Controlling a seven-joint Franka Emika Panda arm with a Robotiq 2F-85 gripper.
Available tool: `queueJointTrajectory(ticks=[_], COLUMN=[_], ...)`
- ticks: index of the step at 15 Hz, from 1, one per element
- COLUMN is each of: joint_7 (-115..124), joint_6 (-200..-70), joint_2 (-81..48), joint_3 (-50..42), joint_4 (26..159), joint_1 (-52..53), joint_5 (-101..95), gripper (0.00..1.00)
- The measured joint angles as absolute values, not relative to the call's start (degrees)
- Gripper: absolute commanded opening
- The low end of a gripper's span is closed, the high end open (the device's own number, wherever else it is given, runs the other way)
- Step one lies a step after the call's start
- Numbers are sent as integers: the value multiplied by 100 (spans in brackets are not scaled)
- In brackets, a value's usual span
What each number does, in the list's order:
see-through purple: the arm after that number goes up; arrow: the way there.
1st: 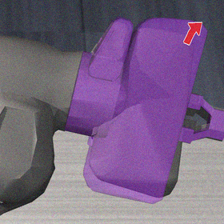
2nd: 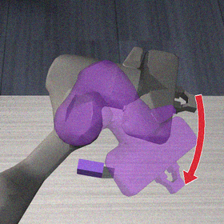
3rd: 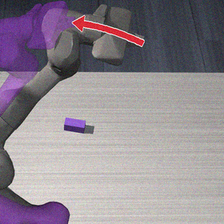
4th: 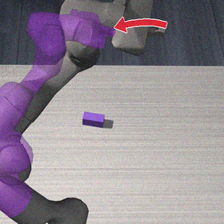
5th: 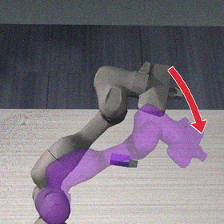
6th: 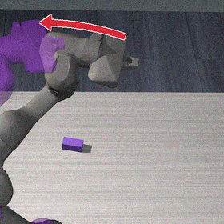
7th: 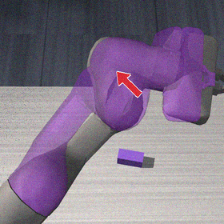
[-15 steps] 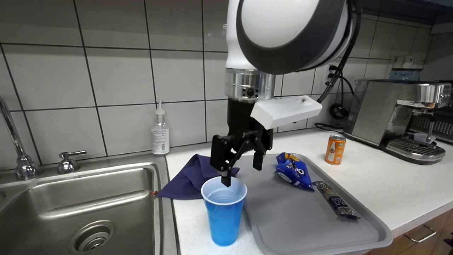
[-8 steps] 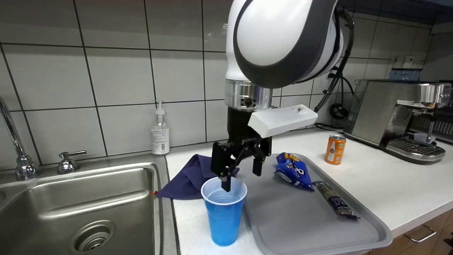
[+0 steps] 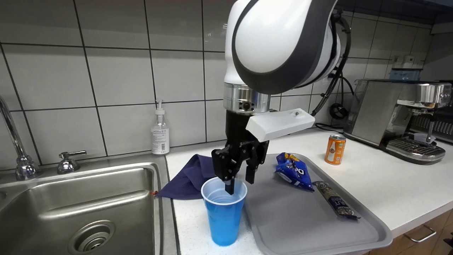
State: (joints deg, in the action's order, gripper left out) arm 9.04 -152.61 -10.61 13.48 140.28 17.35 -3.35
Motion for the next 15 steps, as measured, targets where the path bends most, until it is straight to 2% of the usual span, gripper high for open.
queueJointTrajectory(ticks=[4,5,15], joint_7=[904,904,822], joint_6=[-15282,-15283,-15339], joint_2=[-1071,-1071,-1039], joint_3=[1348,1348,1509], joint_4=[14028,14028,14028], joint_1=[1745,1746,1792], joint_5=[-337,-337,-231], gripper=[3,0,1])
